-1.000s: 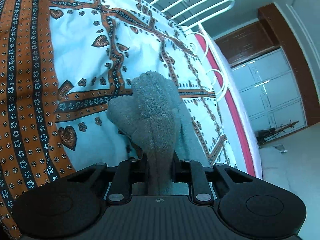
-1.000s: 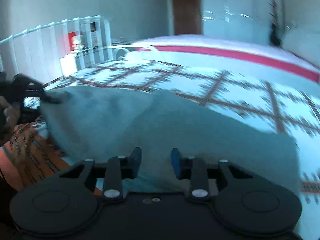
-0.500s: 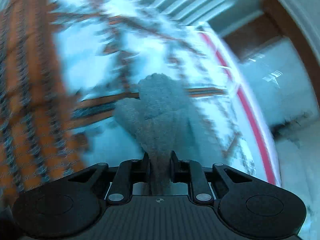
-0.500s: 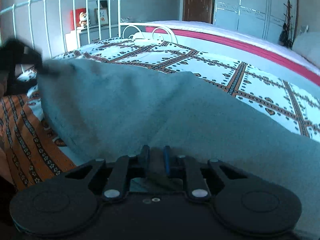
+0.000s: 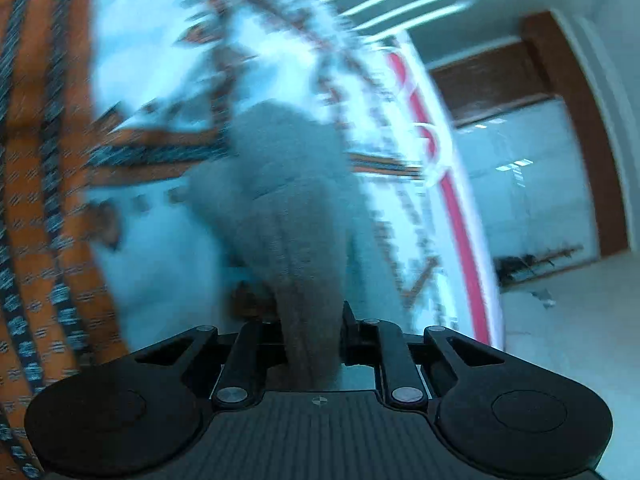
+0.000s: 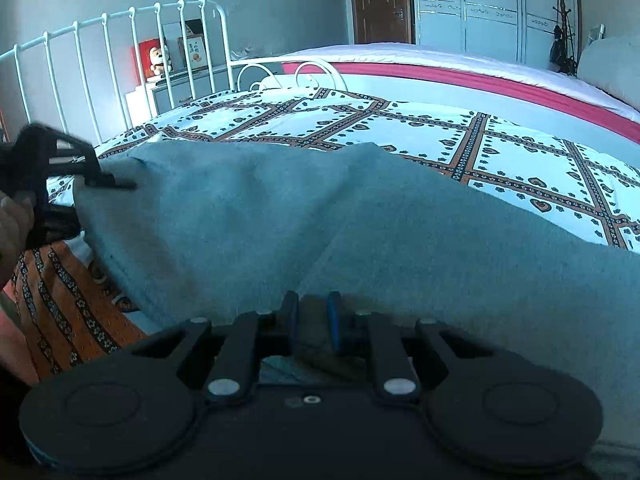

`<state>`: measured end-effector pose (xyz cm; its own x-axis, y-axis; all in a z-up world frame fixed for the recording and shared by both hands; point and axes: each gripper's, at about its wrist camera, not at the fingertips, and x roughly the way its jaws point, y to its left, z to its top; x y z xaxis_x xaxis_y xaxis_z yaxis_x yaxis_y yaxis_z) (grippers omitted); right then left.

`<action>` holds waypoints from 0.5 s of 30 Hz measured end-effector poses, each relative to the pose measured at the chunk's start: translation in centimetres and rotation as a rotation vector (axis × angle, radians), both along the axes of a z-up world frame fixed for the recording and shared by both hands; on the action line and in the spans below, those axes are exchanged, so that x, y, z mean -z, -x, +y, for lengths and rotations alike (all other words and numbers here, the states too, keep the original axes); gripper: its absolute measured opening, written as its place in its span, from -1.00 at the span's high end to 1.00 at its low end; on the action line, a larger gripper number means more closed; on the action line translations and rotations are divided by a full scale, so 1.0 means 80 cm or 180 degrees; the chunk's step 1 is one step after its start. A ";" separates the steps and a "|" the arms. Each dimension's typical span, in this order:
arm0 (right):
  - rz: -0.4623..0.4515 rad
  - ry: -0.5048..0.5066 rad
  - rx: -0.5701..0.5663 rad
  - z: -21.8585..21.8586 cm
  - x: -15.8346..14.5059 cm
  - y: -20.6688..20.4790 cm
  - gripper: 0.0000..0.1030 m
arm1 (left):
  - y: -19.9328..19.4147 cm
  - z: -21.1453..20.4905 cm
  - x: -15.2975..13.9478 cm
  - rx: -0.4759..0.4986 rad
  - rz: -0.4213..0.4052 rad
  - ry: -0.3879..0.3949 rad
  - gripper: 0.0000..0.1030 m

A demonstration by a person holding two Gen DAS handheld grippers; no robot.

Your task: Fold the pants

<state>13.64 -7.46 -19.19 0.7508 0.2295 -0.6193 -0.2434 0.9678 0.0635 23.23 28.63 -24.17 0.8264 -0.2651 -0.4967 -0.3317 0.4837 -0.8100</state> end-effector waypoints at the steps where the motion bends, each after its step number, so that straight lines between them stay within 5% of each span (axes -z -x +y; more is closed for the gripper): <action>1: -0.0002 0.0003 0.0001 0.000 0.000 0.000 0.84 | 0.002 -0.005 -0.012 0.0052 -0.0111 -0.0077 0.68; 9: -0.0200 0.0604 -0.0091 0.026 -0.004 0.013 0.76 | 0.003 -0.084 -0.105 0.0861 -0.0866 -0.0597 0.68; 15: -0.0199 0.0830 -0.0271 0.032 -0.004 0.019 0.76 | 0.002 -0.203 -0.121 0.1955 -0.1082 -0.0578 0.68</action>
